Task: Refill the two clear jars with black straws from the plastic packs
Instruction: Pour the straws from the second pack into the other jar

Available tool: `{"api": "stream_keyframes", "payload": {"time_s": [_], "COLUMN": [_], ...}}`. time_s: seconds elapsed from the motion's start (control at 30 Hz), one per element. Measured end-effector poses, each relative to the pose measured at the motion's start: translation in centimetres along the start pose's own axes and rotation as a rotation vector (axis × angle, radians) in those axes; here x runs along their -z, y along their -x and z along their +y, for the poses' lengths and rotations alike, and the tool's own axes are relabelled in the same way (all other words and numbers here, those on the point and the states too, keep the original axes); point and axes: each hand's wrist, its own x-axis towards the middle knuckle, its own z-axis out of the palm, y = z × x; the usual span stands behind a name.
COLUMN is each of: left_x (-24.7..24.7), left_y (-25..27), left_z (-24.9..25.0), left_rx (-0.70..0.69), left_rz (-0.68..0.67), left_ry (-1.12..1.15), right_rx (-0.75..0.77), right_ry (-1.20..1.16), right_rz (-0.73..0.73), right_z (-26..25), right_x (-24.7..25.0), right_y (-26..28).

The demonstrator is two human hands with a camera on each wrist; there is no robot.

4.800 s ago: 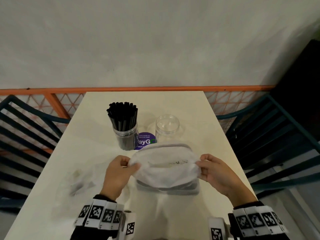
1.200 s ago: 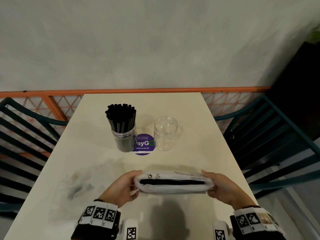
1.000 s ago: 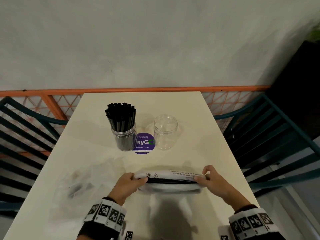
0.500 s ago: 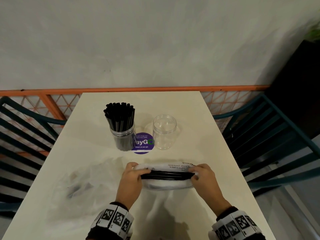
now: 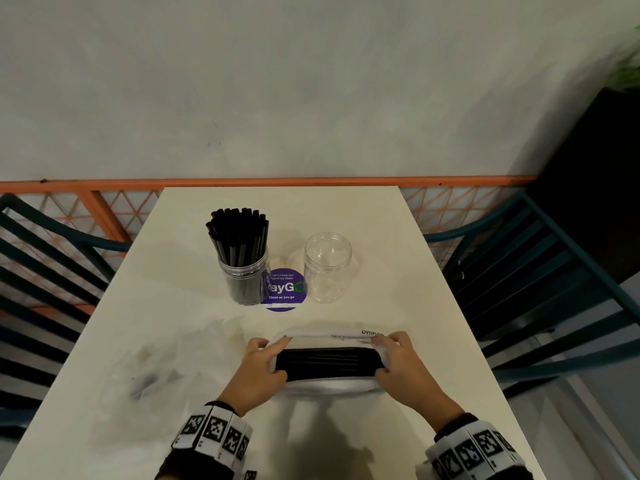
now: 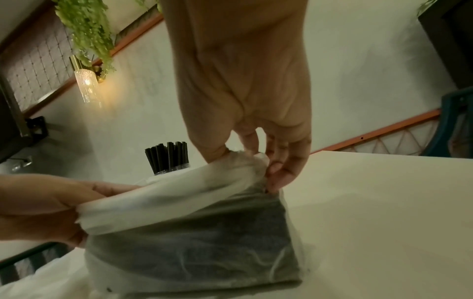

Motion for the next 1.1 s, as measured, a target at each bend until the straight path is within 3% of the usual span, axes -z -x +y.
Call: {"api": "stream_keyframes", "payload": {"time_s": [0.1,0.2,0.33,0.57,0.7,0.77,0.83,0.97,1.1], "left_x": [0.1,0.5,1.0,1.4,1.9,2.6,3.2,3.6,3.8], "left_y": [0.4,0.8,1.3,2.0,2.3,2.4,2.1,1.5,1.3], "left_z": [0.2,1.1,3.1,4.7,5.0,4.5,3.6,2.4,3.0], "left_rx": [-0.017,-0.066,-0.212,-0.366,-0.487,-0.47,-0.379,-0.126,-0.147], "left_rz": [-0.01,0.011,0.048,0.106,0.081,0.166,0.267,0.091,0.068], "left_ry": [-0.026,-0.057,-0.054,-0.023,0.198,0.358,0.353,0.449,0.67], "right_rx": [0.068,0.27,0.485,0.517,0.494,0.485,0.483,0.466,0.445], "right_ry": [0.234,0.257,0.241,0.247,0.155,0.037,-0.055,-0.231,-0.29], "right_rz": [0.061,0.156,0.007,-0.012,-0.018,0.012,0.029,-0.032,-0.067], "right_z": [-0.3,-2.5,-6.5,-8.9,-8.5,-8.1,-7.7,-7.5,-7.0], "right_x": [-0.1,-0.6,-2.5,-2.3,-1.6,-0.9,0.0,1.2,1.7], "right_y": [0.0,0.3,-0.3,-1.6,-2.2,-2.5,-2.5,-2.0,-1.8]}}
